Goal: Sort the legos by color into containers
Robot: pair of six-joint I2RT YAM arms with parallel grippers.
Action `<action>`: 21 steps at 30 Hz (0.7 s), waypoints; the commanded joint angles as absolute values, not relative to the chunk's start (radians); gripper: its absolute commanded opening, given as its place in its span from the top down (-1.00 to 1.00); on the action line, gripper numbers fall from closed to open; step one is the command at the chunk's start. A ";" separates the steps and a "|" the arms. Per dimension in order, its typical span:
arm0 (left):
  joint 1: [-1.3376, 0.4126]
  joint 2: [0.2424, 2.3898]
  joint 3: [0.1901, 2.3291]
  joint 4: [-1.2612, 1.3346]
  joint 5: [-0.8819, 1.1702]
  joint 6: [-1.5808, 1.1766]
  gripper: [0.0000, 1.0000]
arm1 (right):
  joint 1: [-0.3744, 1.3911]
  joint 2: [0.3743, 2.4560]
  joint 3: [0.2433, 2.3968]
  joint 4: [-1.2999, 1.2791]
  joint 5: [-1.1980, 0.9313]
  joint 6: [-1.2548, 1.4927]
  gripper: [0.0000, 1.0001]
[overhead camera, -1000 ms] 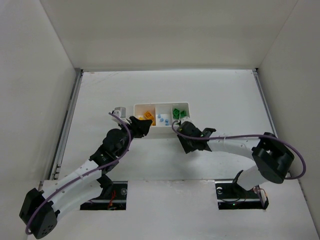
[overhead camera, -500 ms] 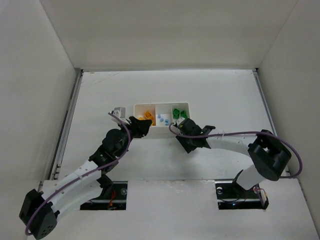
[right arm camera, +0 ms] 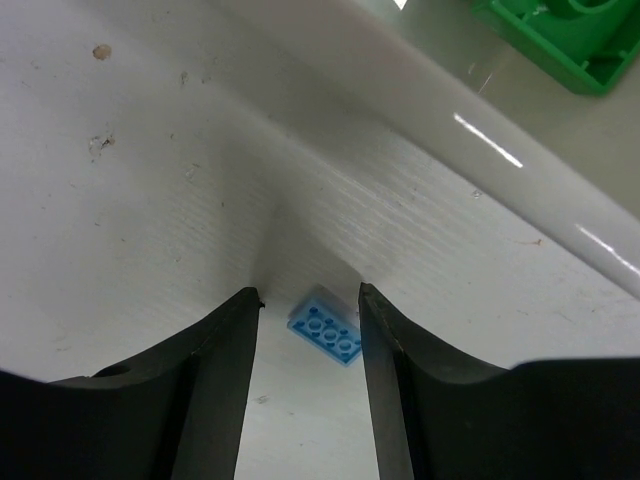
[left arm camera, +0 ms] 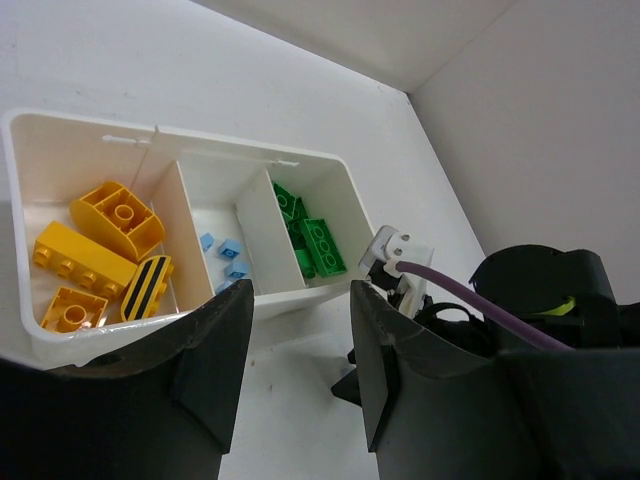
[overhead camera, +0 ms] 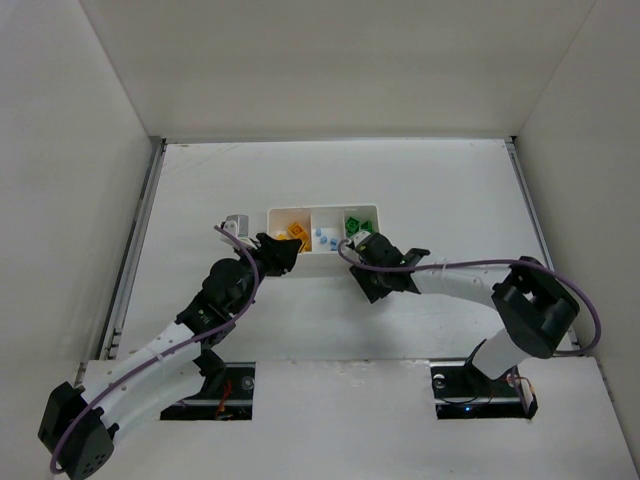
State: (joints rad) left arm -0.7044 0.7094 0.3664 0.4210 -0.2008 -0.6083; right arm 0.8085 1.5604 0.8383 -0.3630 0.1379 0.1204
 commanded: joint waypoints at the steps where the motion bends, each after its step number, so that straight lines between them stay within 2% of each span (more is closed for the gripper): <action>1: -0.697 0.699 0.354 0.448 -0.190 -0.588 0.19 | 0.841 1.556 0.828 -0.376 0.109 0.202 -0.02; 6: -0.702 0.707 0.356 0.452 -0.186 -0.588 0.19 | 0.851 1.494 0.776 -0.368 0.123 0.265 -0.13; 13: -0.713 0.712 0.356 0.457 -0.186 -0.589 0.20 | 0.907 1.486 0.815 -0.420 0.135 0.347 -0.21; 17: -0.714 0.698 0.354 0.453 -0.187 -0.588 0.20 | 0.936 1.488 0.804 -0.413 0.109 0.397 -0.18; 21: -0.713 0.693 0.353 0.453 -0.186 -0.589 0.20 | 0.964 1.479 0.790 -0.449 0.169 0.416 0.01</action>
State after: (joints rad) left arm -0.7074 0.7132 0.3660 0.4210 -0.1940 -0.6060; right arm 0.9386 1.5051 0.7918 -0.4030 0.1459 0.3656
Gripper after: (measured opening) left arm 0.403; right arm 0.508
